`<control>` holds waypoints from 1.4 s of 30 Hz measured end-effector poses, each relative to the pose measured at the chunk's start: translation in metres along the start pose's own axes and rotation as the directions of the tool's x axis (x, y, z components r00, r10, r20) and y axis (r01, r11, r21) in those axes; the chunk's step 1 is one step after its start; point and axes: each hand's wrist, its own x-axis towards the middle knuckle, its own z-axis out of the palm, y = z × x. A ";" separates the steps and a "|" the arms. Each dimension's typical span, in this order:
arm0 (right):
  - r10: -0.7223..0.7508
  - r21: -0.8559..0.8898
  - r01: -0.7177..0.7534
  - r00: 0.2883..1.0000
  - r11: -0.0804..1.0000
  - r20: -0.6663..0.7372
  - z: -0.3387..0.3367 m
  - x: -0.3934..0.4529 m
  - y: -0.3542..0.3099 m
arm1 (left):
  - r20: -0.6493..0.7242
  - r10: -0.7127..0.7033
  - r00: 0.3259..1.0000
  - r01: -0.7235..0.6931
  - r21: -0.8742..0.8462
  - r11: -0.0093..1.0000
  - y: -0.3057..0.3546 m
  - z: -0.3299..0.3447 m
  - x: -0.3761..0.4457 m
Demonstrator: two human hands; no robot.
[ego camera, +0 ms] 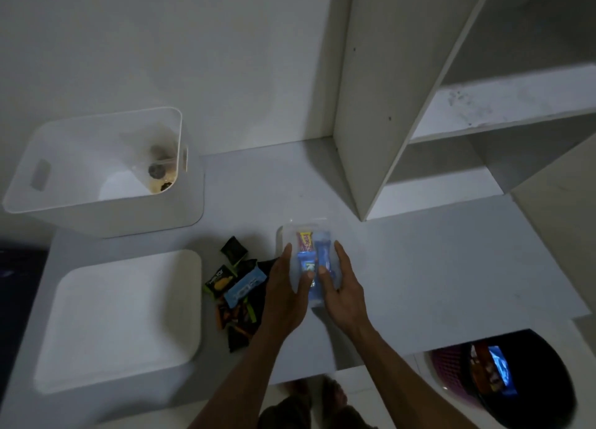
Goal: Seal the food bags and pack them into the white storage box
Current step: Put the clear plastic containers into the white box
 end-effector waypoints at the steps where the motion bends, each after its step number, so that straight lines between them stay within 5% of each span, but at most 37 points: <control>1: -0.009 -0.007 0.009 1.000 1.000 0.004 -0.001 -0.001 -0.001 | -0.001 0.008 1.000 -0.008 0.012 1.000 0.000 0.001 -0.002; 7: -0.036 -0.013 0.036 0.999 0.999 0.002 -0.012 -0.021 -0.014 | -0.028 0.047 0.999 -0.047 -0.006 0.999 0.018 -0.003 -0.023; 22: -0.239 -0.057 0.246 0.965 0.968 0.110 0.020 -0.068 -0.113 | -0.362 0.034 0.931 -0.047 -0.025 0.999 0.044 -0.098 -0.061; 33: -0.426 0.050 0.426 0.880 0.904 0.209 0.188 -0.027 -0.293 | -0.540 0.044 0.840 -0.025 0.043 0.999 0.041 -0.331 0.030; 42: -0.271 0.040 0.270 0.925 0.962 0.265 0.350 0.043 -0.348 | -0.330 -0.100 0.938 0.120 0.039 0.992 -0.047 -0.458 0.157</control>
